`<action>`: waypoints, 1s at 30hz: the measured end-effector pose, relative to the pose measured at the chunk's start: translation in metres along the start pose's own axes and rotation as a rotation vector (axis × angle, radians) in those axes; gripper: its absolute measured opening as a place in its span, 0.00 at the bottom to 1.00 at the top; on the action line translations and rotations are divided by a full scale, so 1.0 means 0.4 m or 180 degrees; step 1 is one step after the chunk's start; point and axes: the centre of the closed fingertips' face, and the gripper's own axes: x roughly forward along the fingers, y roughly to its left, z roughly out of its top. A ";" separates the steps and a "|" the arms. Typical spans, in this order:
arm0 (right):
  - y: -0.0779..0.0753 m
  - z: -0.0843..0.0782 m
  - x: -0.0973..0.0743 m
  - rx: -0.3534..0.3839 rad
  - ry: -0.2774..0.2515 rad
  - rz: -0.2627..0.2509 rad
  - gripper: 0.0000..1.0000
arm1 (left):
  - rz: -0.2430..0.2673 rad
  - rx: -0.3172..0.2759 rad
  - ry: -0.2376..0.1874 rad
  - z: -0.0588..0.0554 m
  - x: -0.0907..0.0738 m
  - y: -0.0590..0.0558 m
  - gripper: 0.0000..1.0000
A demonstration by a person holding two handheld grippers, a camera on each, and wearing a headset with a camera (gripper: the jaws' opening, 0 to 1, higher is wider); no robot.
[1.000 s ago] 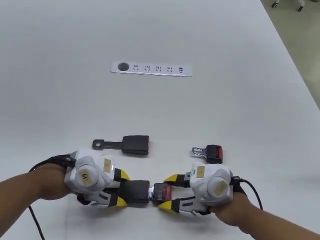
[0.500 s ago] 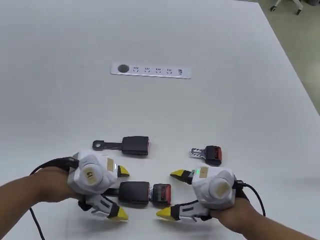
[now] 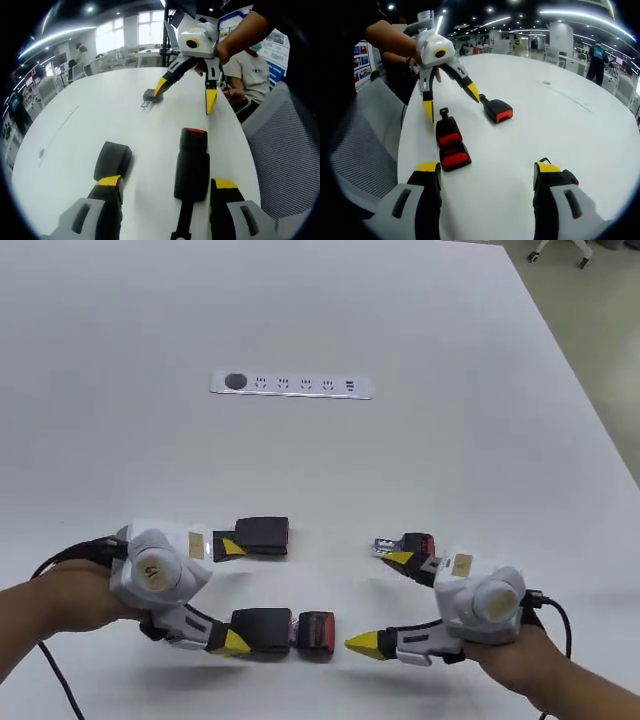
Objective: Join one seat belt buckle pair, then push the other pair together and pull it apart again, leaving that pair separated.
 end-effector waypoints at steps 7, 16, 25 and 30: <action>-0.089 0.007 -0.051 -0.0064 0.0008 -0.0180 0.77 | 0.0193 -0.0033 -0.0038 0.012 -0.018 0.073 0.73; -0.186 -0.021 -0.077 -0.0153 0.0191 -0.0226 0.75 | 0.0257 0.0057 -0.0025 0.026 -0.018 0.140 0.69; -0.228 -0.050 -0.064 -0.0105 0.0336 -0.0049 0.73 | 0.0234 0.0135 0.0050 0.026 0.004 0.202 0.69; -0.230 -0.075 -0.048 -0.0068 0.0451 0.0071 0.72 | 0.0180 0.0150 0.0070 0.025 0.025 0.219 0.68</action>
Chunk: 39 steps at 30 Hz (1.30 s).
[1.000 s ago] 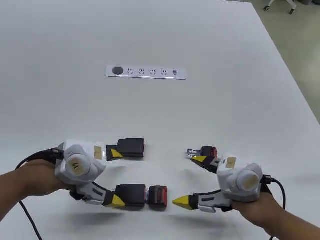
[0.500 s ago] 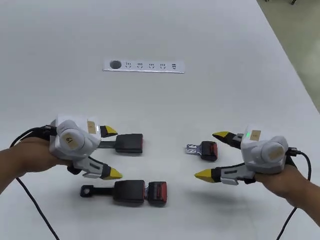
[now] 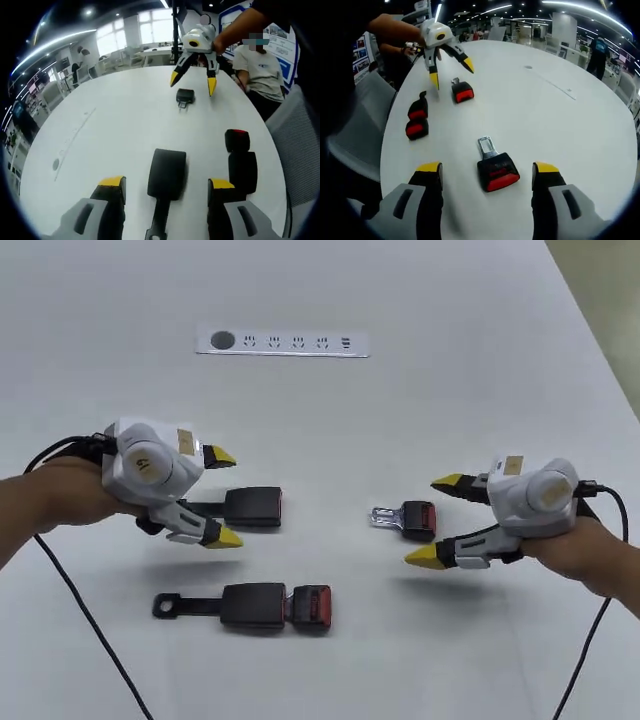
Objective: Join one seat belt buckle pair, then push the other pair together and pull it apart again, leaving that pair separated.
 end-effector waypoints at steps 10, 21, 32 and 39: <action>-0.022 -0.041 0.033 -0.0027 0.0169 0.0162 0.64 | -0.0188 0.0103 0.0201 -0.047 0.056 -0.009 0.63; -0.024 -0.050 0.038 -0.0268 0.0158 0.0247 0.47 | -0.0325 0.0145 0.0207 -0.051 0.072 -0.013 0.56; -0.032 -0.052 0.041 -0.0283 0.0200 0.0227 0.35 | -0.0396 0.0113 0.0180 -0.048 0.074 -0.016 0.46; -0.030 -0.059 0.035 -0.0312 0.0243 0.0278 0.35 | -0.0395 0.0117 0.0217 -0.046 0.076 -0.003 0.36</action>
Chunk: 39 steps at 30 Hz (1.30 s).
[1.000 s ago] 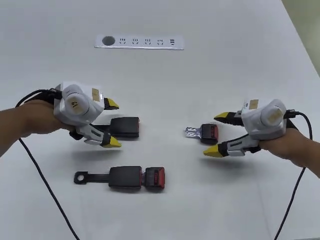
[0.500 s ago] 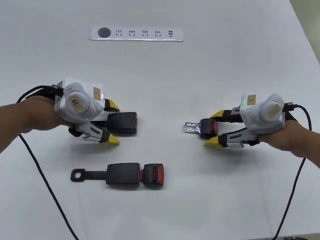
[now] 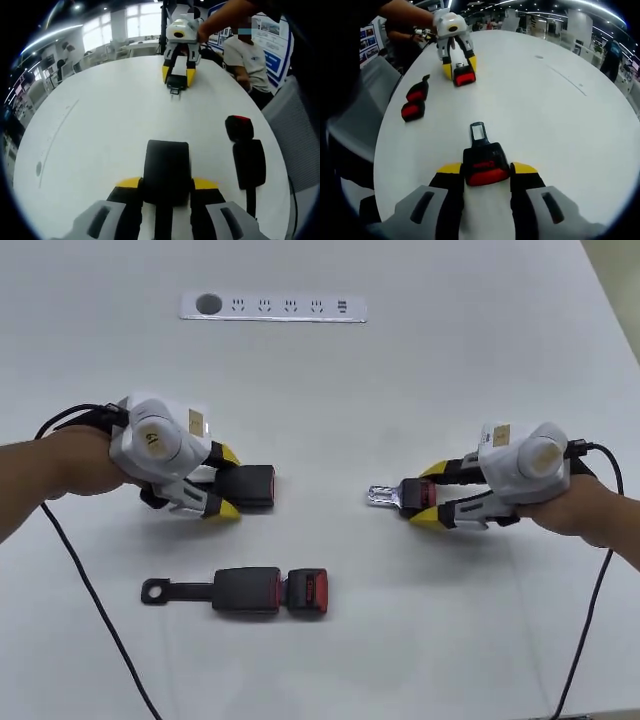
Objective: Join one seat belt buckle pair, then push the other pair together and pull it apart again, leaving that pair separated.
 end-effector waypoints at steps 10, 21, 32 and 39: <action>-0.007 -0.001 0.001 -0.0033 0.0036 0.0048 0.34 | -0.0038 0.0040 -0.0030 -0.004 0.004 0.002 0.34; -0.004 0.033 0.019 -0.0071 -0.0029 0.0075 0.34 | -0.0052 0.0046 -0.0026 -0.004 0.006 -0.001 0.34; 0.006 0.095 0.062 -0.0122 -0.0154 0.0134 0.34 | -0.0055 0.0012 -0.0020 -0.001 0.006 -0.004 0.34; 0.004 0.126 0.081 -0.0148 -0.0213 0.0168 0.34 | -0.0050 -0.0023 -0.0022 0.001 0.006 -0.004 0.34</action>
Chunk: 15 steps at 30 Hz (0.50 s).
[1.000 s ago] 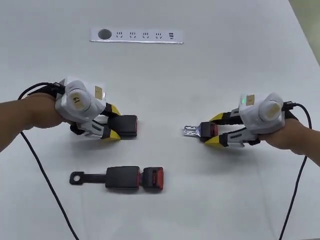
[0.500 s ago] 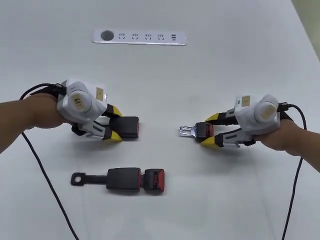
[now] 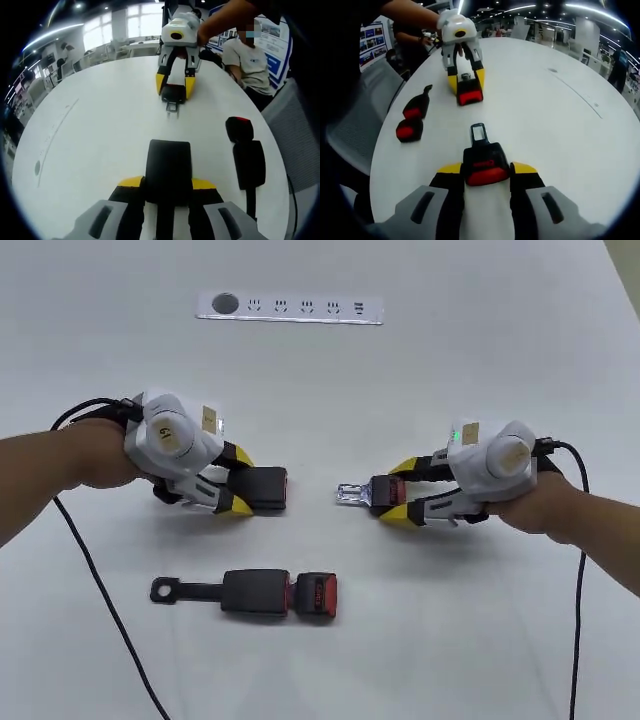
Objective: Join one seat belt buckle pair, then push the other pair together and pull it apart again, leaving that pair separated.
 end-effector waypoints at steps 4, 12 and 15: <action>0.004 0.015 0.017 -0.0007 -0.0033 0.0017 0.34 | -0.0004 -0.0020 0.0004 0.000 0.000 0.000 0.34; -0.002 0.041 0.067 -0.0024 -0.0103 0.0034 0.34 | -0.0002 -0.0014 0.0001 0.005 -0.001 -0.002 0.34; 0.021 0.065 0.085 -0.0022 -0.0132 0.0049 0.34 | 0.0000 -0.0011 -0.0007 0.007 -0.002 -0.004 0.34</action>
